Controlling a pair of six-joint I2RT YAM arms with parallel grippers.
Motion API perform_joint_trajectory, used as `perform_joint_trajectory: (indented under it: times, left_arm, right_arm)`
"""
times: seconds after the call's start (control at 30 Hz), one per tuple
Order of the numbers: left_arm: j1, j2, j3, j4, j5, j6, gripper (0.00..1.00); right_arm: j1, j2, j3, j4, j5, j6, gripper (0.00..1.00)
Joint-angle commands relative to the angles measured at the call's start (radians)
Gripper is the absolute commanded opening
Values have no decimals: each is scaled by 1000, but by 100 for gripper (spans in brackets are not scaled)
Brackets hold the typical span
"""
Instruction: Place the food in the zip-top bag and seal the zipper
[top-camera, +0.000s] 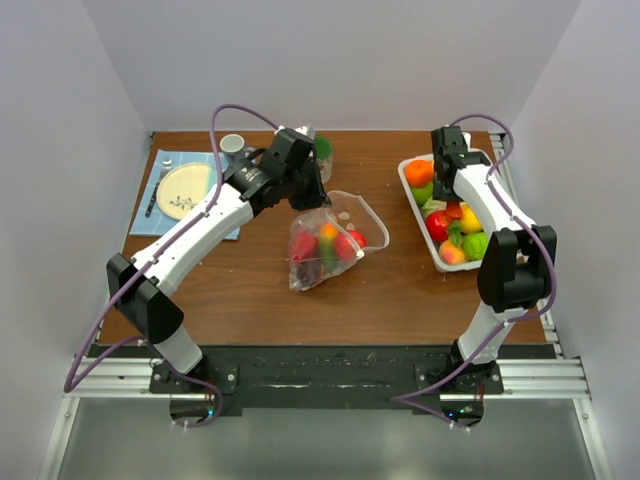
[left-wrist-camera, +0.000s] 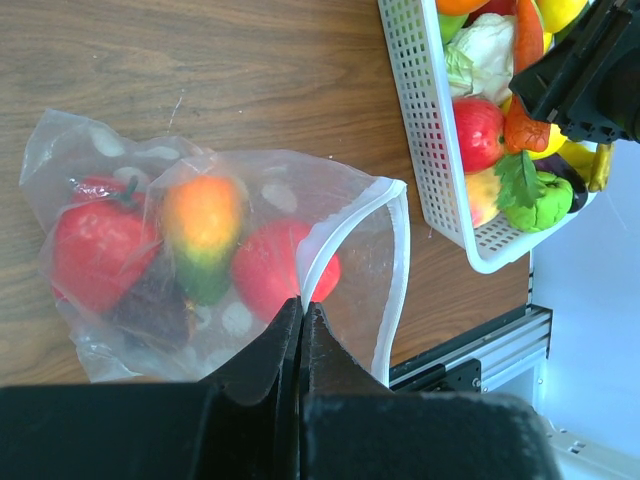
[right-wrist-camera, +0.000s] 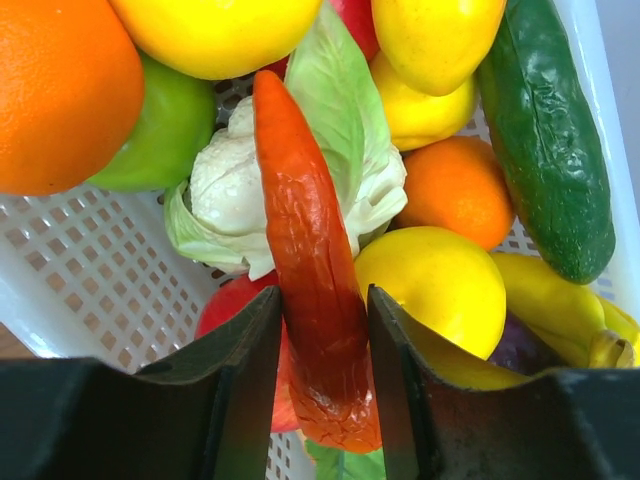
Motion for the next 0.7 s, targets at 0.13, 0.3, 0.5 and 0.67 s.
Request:
perform_joint_trajectory:
  times: [0.13,0.3,0.5,0.67]
  left_arm:
    - [5,-31,-4,37,-8,2,0]
    - [4,-25,-5,43,-5,2,0]
    - [5,-20,-7,47,-8,2,0]
    - [5,-31,-16,47,-20,15,0]
  right_arm:
    - [-5,-42,16,-30,-26,29,20]
    - [-5,-163,22,-56,-176,50,15]
    - [4,-396,-57,-39,-542,92,13]
    - [94,-537,-154,-71,-679,142,13]
